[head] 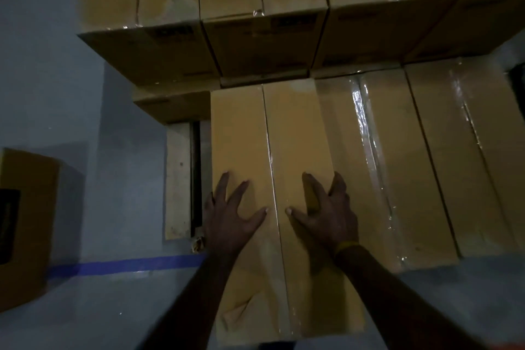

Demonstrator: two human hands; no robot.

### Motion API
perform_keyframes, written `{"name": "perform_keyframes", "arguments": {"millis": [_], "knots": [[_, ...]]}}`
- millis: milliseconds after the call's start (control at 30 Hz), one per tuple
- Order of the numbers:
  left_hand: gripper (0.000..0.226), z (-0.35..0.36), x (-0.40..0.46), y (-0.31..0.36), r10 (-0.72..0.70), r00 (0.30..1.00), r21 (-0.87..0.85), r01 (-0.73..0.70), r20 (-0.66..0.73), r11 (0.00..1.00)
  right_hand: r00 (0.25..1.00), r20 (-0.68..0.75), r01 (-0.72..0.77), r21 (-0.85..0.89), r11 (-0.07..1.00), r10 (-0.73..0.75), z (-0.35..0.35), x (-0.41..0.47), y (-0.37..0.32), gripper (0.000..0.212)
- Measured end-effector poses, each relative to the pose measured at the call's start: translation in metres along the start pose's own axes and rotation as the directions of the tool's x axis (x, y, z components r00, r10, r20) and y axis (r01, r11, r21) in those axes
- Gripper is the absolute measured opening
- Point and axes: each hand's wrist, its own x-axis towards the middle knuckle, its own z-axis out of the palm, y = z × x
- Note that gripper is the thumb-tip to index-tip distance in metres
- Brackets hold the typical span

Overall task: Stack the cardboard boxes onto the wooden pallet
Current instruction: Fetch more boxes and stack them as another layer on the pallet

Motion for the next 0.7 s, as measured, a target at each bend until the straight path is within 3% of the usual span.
{"name": "perform_keyframes", "arguments": {"millis": [267,333,400,467,600,700], "knots": [[0.079,0.04,0.052,-0.005,-0.009,1.0,-0.027,0.009,-0.027,1.0,0.999,0.035,0.029,-0.049,0.998,-0.027,0.014,0.066,0.018,0.096],[0.081,0.052,0.067,-0.01,-0.002,0.998,-0.045,0.005,0.055,0.999,0.996,0.05,0.077,-0.15,0.986,-0.071,0.022,0.082,0.021,0.095],[0.088,0.063,0.078,-0.018,-0.004,0.979,-0.031,0.01,0.206,0.999,0.982,0.155,0.151,-0.3,0.942,-0.108,0.034,0.094,0.024,0.095],[0.096,0.069,0.084,-0.028,-0.01,0.952,0.005,0.009,0.305,1.0,0.969,0.231,0.162,-0.339,0.927,-0.085,0.044,0.099,0.026,0.097],[0.099,0.061,0.087,-0.029,-0.013,0.929,0.055,-0.008,0.37,0.998,0.974,0.223,0.108,-0.325,0.939,-0.035,0.049,0.092,0.016,0.095],[0.092,0.045,0.079,-0.022,-0.003,0.943,0.036,-0.009,0.334,0.999,0.98,0.195,0.086,-0.271,0.959,-0.033,0.049,0.075,-0.004,0.092]]}}
